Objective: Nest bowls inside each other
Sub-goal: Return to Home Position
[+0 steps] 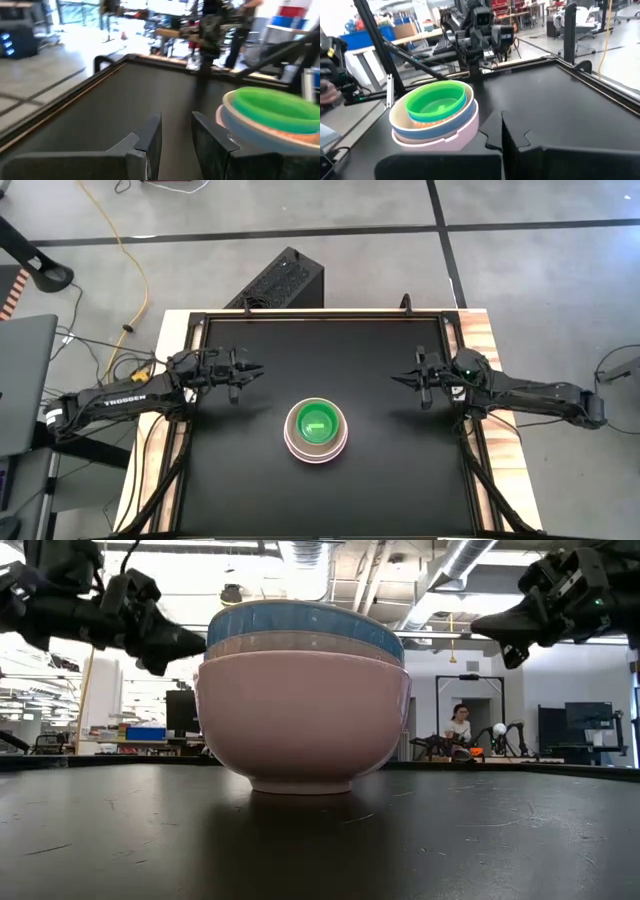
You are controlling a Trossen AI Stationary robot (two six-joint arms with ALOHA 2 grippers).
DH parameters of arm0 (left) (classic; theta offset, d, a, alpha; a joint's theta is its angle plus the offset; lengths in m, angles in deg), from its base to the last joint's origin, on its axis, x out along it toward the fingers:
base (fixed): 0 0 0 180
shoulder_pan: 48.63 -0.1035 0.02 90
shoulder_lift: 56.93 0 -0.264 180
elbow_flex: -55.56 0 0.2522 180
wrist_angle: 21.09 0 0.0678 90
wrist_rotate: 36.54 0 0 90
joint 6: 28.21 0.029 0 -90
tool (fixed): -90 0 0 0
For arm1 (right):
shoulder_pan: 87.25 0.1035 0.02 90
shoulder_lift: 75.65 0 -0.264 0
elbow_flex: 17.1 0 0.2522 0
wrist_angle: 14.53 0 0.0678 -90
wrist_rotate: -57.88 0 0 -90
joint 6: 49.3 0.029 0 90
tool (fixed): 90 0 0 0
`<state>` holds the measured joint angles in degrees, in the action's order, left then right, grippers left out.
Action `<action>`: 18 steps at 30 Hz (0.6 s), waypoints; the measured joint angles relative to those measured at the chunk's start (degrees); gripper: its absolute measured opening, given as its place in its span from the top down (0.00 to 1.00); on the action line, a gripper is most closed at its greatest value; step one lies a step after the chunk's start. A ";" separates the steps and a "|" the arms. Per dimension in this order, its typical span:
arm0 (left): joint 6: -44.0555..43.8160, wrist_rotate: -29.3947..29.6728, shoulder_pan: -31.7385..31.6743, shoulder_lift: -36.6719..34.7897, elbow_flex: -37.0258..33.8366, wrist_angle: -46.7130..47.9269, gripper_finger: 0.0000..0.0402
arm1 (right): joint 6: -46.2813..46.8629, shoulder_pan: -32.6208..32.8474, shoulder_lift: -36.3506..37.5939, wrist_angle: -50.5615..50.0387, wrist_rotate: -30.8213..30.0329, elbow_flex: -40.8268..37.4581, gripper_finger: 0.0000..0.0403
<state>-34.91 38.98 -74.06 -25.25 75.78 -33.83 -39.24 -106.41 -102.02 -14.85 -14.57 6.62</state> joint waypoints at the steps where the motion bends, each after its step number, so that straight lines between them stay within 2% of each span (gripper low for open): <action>1: -0.40 1.15 0.00 -0.01 -0.52 0.09 0.77 | 0.45 0.08 0.43 0.92 -0.04 -0.94 0.98; 6: -1.24 6.21 -0.02 -2.83 -2.42 2.97 0.77 | 3.80 -0.01 2.47 7.08 -0.06 -6.21 0.98; 14: -0.46 4.26 -0.01 -11.62 -3.04 8.50 0.77 | 3.66 -0.07 6.62 7.16 -0.10 -9.50 0.98; 18: 0.77 5.66 0.00 -17.06 -3.04 13.50 0.77 | 3.82 -0.04 7.01 6.59 0.03 -9.51 0.98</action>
<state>-34.14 44.64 -74.06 -42.31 72.74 -20.33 -35.43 -106.45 -95.01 -8.26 -14.54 -2.89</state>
